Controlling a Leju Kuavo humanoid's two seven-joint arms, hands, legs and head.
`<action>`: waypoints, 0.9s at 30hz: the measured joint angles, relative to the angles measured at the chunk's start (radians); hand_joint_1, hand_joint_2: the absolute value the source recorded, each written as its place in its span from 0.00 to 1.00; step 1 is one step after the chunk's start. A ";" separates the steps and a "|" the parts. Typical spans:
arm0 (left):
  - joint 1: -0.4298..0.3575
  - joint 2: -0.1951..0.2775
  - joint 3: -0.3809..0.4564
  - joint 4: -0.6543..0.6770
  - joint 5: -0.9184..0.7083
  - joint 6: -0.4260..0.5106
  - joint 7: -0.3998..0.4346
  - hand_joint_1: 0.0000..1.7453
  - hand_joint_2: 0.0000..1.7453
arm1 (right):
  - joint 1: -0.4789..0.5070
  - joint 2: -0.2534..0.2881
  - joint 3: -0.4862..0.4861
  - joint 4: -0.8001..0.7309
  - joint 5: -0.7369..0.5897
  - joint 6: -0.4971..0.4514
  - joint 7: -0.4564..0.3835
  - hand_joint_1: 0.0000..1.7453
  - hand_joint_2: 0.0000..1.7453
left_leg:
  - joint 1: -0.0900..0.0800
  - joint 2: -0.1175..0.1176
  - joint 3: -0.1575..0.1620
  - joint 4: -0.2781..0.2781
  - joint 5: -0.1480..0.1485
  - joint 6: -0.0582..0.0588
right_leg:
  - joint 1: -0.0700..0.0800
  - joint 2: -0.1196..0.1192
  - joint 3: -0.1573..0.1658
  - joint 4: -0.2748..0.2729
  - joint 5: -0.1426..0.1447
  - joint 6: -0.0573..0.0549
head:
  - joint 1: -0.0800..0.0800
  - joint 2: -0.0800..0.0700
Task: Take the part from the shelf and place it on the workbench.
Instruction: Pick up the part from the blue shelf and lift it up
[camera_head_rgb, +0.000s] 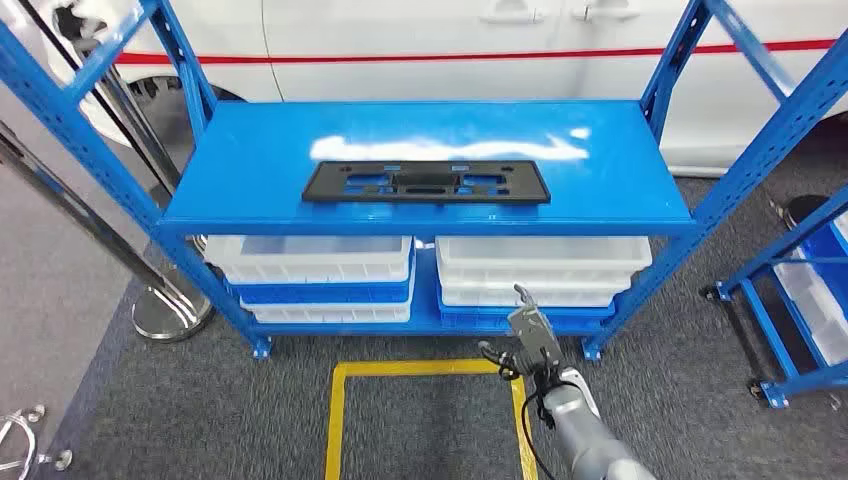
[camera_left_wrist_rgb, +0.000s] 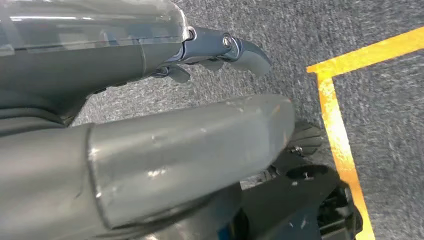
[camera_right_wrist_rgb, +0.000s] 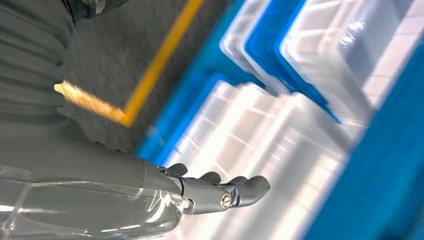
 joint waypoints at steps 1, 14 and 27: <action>-0.001 0.000 0.002 0.001 -0.002 -0.001 0.000 0.00 0.00 | -0.001 0.000 0.012 -0.006 0.011 -0.011 0.004 0.00 1.00 | 0.001 0.000 -0.019 0.038 -0.015 -0.002 | 0.000 0.000 0.000 0.000 0.000 0.000 | 0.000 0.000; -0.023 0.000 0.012 0.016 -0.041 -0.004 -0.008 0.00 0.00 | -0.033 -0.009 0.257 -0.180 0.301 -0.199 0.141 0.00 1.00 | 0.010 0.000 0.045 -0.140 0.104 0.026 | 0.000 0.003 -0.015 0.037 -0.028 0.040 | 0.001 0.000; -0.041 -0.006 0.012 0.024 -0.069 -0.006 -0.016 0.00 0.00 | -0.127 -0.092 0.567 -0.322 0.522 -0.314 0.404 0.00 1.00 | 0.000 0.000 0.040 -0.135 0.098 0.019 | 0.007 0.004 -0.033 0.020 0.008 0.023 | 0.000 0.000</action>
